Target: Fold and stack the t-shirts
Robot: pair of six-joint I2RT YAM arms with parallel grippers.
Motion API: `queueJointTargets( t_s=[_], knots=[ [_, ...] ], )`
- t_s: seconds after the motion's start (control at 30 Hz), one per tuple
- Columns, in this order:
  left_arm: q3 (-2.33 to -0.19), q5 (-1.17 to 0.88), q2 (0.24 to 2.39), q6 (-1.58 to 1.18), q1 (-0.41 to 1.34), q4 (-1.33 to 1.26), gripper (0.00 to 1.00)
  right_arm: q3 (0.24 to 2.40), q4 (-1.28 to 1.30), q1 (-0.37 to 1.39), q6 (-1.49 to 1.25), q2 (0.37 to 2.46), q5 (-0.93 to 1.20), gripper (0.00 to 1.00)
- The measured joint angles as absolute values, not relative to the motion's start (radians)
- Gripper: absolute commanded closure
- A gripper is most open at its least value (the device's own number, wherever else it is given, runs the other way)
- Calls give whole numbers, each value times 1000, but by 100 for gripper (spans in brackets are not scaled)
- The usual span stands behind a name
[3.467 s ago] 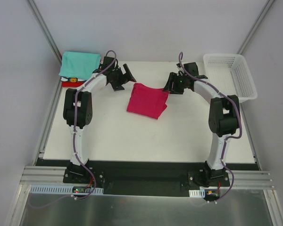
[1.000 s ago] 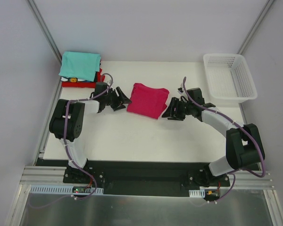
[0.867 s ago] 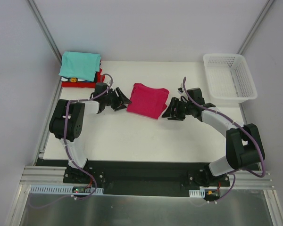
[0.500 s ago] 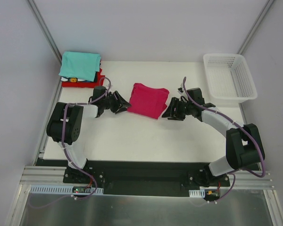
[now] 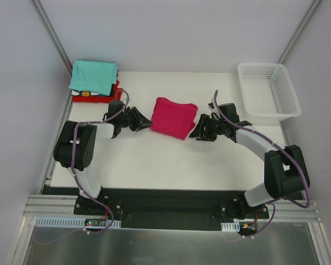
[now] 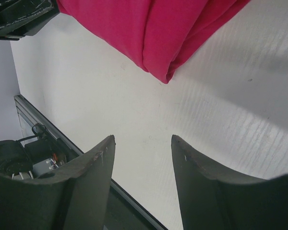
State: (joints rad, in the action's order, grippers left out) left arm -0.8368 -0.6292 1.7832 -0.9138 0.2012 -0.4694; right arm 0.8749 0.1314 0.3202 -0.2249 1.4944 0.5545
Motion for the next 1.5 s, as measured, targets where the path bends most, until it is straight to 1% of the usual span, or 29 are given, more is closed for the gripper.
queueJointTargets(
  t_s=[0.23,0.37,0.5,0.6,0.63,0.73,1.2,1.5],
  knots=[
    [-825,-632,1787,-926,202,-500,76,875,113,285,-237,1499,569,46],
    [-823,-646,1817,-932,203,-528,78,876,110,257,-243,1501,582,46],
    [-823,-651,1861,-939,204,-545,83,891,109,243,-246,1514,594,46],
    [-823,-653,1880,-943,204,-546,89,911,109,239,-247,1534,603,46],
    [-823,-653,1882,-944,204,-545,93,917,107,237,-247,1542,608,46],
    [-823,-654,1882,-942,204,-547,100,926,91,234,-255,1568,619,46],
    [-845,-653,1882,-897,203,-487,100,914,-80,240,-330,1703,670,48],
    [-862,-653,1882,-880,203,-466,100,914,-131,290,-360,1758,670,50]
  ],
)
